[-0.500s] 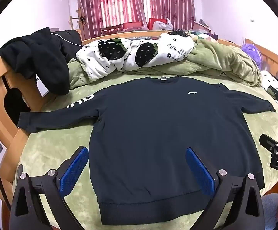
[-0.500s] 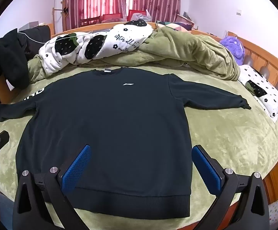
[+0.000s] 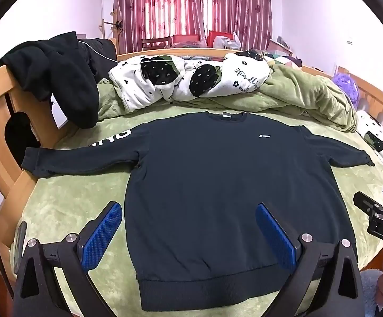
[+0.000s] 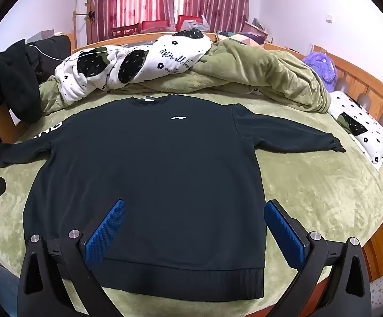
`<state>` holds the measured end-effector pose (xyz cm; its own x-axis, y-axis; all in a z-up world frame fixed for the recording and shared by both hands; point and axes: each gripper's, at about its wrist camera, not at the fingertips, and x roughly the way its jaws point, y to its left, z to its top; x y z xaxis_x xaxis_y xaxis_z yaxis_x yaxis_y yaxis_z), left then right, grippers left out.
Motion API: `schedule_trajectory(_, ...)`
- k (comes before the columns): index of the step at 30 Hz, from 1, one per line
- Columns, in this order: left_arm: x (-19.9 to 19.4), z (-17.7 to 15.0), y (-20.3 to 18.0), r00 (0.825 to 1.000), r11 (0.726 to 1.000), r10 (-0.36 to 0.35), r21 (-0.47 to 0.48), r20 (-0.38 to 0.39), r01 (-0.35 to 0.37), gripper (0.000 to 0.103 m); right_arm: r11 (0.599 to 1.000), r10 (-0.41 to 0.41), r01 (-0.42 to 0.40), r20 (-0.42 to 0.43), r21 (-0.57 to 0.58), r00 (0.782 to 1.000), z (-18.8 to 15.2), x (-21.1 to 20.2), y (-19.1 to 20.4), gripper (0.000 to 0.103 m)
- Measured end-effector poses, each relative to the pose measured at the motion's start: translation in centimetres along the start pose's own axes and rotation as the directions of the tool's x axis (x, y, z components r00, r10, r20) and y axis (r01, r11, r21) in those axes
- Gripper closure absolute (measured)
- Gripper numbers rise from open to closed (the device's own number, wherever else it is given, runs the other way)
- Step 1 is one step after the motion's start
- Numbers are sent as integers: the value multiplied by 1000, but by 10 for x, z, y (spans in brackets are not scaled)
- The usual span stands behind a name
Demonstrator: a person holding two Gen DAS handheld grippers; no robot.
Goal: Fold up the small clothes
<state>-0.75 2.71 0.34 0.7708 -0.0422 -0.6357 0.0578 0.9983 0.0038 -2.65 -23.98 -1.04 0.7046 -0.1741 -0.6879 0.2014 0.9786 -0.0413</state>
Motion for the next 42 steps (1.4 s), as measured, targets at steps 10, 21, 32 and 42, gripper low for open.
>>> schedule_trajectory(10, 0, 1, 8, 1000, 1000, -12, -28, 0, 12, 1, 1000, -5, 5, 4, -3, 1000, 0, -2, 2, 0)
schedule_trajectory(21, -1, 1, 8, 1000, 1000, -6, -24, -1, 6, 1, 1000, -7, 7, 5, -4, 1000, -2, -1, 6, 0)
schedule_trajectory(32, 0, -1, 8, 1000, 1000, -3, -23, -2, 3, 1, 1000, -7, 7, 5, -3, 1000, -3, 0, 6, 0)
schedule_trajectory(42, 0, -1, 8, 1000, 1000, -3, -22, -2, 3, 1, 1000, -2, 2, 0, -2, 1000, -3, 0, 11, 0)
